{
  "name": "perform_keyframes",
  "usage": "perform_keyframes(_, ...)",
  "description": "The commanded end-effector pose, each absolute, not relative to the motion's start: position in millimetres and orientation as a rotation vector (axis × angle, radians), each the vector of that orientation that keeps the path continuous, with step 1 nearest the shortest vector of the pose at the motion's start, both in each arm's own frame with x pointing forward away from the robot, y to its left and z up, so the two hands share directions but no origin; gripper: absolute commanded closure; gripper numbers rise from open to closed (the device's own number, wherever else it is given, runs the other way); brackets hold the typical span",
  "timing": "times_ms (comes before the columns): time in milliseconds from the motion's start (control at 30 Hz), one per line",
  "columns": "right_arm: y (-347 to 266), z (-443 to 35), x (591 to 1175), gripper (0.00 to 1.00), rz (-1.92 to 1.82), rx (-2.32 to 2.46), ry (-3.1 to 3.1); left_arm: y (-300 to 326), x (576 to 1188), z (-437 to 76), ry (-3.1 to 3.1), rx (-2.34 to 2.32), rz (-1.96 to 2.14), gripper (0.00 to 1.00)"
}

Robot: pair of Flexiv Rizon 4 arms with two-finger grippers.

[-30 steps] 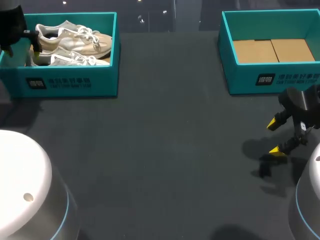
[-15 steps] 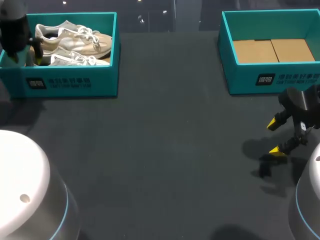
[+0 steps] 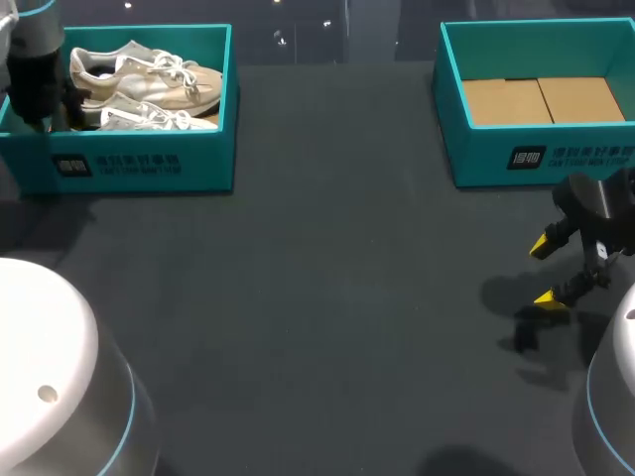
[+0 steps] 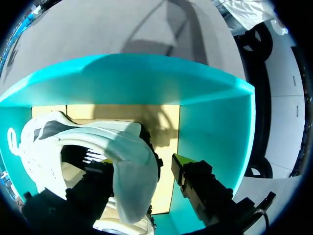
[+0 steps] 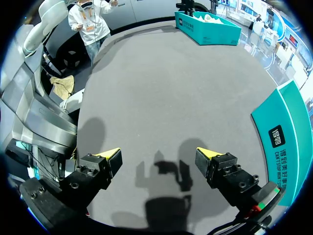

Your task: Take the shoe out of the shoebox, open the shoe tongue, remove and reinsert the insole, then place the shoe into the shoebox

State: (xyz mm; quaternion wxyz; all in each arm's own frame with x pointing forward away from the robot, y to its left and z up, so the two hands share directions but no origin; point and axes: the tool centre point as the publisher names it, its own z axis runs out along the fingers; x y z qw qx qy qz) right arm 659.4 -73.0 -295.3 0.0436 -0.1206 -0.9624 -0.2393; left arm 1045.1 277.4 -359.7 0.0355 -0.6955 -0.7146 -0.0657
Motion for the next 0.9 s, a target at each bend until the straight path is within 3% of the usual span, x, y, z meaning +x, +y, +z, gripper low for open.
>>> perform_keyframes(33,-72.7,-295.2,658.3,0.00,-0.728,-0.371,-2.945,276.9,1045.9,-365.0,-2.192,-2.130,-0.214,0.40)
perform_keyframes(133,-72.7,-295.2,658.3,0.00,-0.728,-0.371,-2.945,277.2,1045.9,-367.8,-2.188,-2.123,-0.222,0.43)
perform_keyframes(300,-72.7,-295.2,658.3,0.00,-0.728,-0.371,-2.945,277.5,1046.5,-370.6,-2.185,-2.113,-0.229,0.58)
perform_keyframes(367,-72.7,-295.2,658.3,0.00,-0.728,-0.371,-2.945,277.8,1046.6,-371.0,-2.184,-2.110,-0.230,0.72)
perform_keyframes(433,-72.7,-295.2,658.3,0.00,-0.728,-0.371,-2.945,279.0,1047.2,-371.2,-2.179,-2.107,-0.217,0.98)
perform_keyframes(900,-72.7,-295.2,658.3,0.00,-0.728,-0.371,-2.945,295.9,1043.1,-352.8,-2.128,-2.147,-0.158,1.00)
